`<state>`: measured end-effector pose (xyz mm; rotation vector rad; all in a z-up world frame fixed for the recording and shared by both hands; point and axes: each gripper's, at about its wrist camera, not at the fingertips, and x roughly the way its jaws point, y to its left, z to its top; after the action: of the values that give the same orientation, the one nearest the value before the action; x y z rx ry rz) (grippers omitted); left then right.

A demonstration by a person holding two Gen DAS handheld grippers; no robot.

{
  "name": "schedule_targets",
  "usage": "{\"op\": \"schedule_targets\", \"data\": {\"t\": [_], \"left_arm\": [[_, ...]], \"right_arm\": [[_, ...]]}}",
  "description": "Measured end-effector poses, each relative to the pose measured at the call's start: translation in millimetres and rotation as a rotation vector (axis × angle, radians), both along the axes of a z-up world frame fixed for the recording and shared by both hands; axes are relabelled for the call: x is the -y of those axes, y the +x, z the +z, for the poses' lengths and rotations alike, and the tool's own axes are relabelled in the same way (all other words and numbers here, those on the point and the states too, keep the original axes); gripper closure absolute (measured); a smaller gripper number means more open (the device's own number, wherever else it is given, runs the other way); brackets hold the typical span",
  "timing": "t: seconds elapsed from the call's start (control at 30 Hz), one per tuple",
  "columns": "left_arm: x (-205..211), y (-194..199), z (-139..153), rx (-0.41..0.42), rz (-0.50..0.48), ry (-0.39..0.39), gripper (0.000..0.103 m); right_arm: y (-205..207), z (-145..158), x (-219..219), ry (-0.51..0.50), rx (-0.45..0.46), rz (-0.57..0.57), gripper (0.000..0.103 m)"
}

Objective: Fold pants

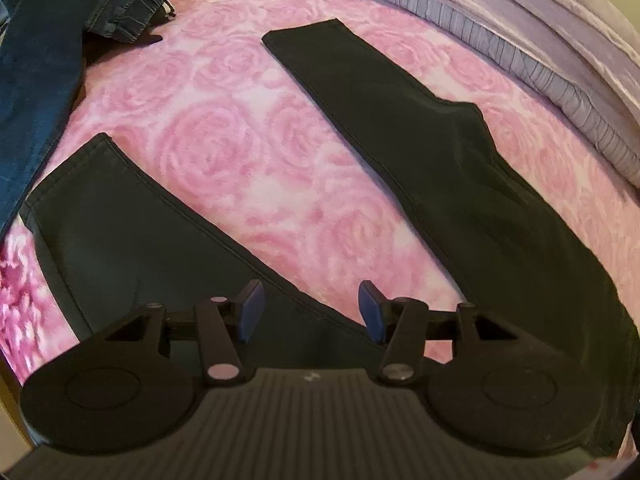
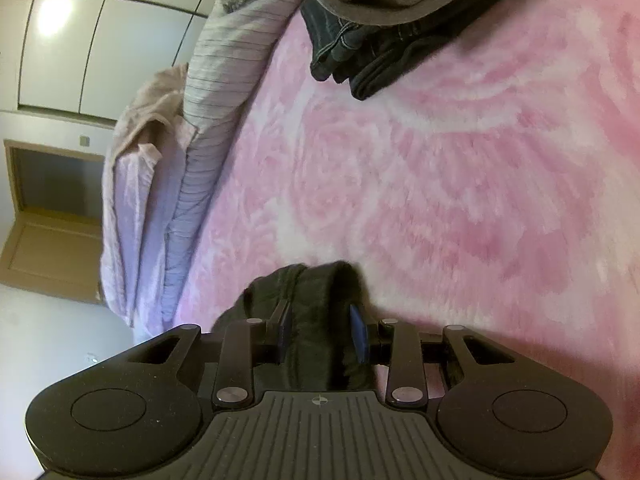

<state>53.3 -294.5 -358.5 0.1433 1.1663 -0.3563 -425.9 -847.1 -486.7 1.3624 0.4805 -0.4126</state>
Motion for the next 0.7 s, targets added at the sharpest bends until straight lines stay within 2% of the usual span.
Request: {"op": "schedule_targets", "data": {"t": [0.1,0.17,0.2,0.33,0.4,0.5,0.6,0.7], "left_arm": [[3.9,-3.1,-2.2,-0.012,-0.002,0.005,0.055],[7.1,-5.0,-1.3,-0.009,-0.012,0.006,0.055],[8.6,-5.6,-0.8,-0.006,-0.016,0.008,0.055],[13.3,-5.7,-3.6,-0.01,-0.017,0.01,0.055],[15.2,-5.3,-5.4,-0.016,-0.015,0.007,0.055],[15.1,-6.4,-3.2,-0.011,-0.025,0.003,0.054],[10.4,-4.5,-3.0,-0.005,-0.016,0.014,0.053],[4.5,-1.3,-8.4,-0.026,0.02,0.013,0.053]], "right_arm": [[1.1,2.8,-2.8,-0.029,-0.001,0.009,0.076],[-5.6,16.3,-10.7,-0.092,0.003,0.018,0.088],[-9.4,25.7,-14.9,-0.126,0.015,0.025,0.088],[-13.9,40.7,-28.8,-0.173,0.009,0.056,0.085],[-14.0,35.5,-29.7,-0.165,-0.043,0.041,0.083],[-18.2,32.4,-30.8,-0.139,-0.119,0.024,0.073],[-32.3,41.6,-41.6,-0.158,-0.056,0.017,0.072],[-29.4,27.9,-47.7,-0.1,-0.071,0.094,0.073]]}}
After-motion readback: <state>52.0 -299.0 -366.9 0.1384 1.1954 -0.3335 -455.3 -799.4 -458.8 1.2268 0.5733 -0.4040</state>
